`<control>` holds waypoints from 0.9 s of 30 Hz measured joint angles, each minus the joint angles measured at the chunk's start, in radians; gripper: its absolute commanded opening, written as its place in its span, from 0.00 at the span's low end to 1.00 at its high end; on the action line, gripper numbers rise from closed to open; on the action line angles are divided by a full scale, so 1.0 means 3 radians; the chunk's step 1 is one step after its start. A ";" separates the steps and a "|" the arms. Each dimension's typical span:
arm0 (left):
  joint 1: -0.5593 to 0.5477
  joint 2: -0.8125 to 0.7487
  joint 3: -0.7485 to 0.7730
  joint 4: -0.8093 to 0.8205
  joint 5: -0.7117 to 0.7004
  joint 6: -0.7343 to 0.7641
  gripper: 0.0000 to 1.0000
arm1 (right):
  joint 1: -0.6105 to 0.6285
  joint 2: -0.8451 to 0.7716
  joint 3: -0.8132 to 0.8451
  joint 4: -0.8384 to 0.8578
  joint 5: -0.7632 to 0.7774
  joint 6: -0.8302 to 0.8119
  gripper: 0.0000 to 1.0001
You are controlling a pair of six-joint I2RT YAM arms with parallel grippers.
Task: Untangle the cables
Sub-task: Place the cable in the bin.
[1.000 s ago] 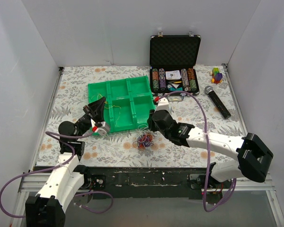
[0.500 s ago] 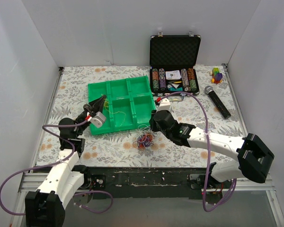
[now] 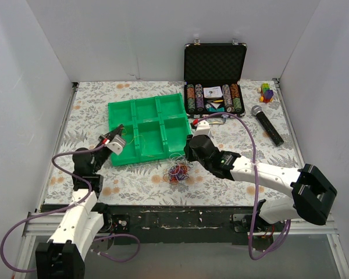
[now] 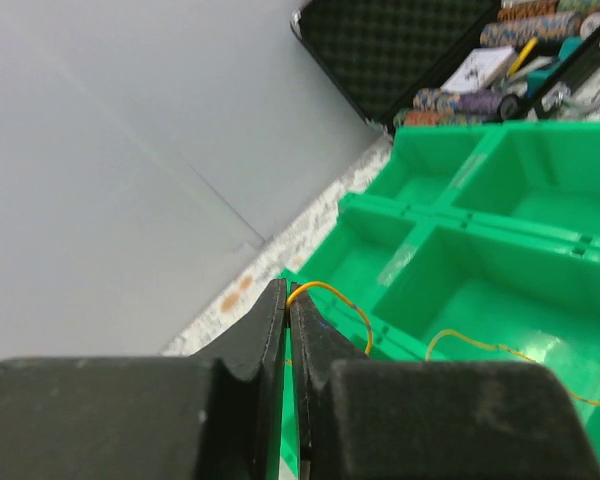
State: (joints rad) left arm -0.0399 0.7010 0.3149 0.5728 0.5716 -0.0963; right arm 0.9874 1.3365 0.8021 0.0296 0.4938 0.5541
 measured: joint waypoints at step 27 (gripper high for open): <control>0.0039 0.1598 0.0397 -0.0740 -0.0649 0.0704 0.34 | -0.0037 0.0000 -0.0052 0.0003 -0.0058 0.0050 0.26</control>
State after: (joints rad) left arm -0.0280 1.1805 0.4339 0.3508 0.3771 0.1150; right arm 0.9764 1.3365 0.7864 0.0303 0.4763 0.5690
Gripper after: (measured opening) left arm 0.257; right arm 0.264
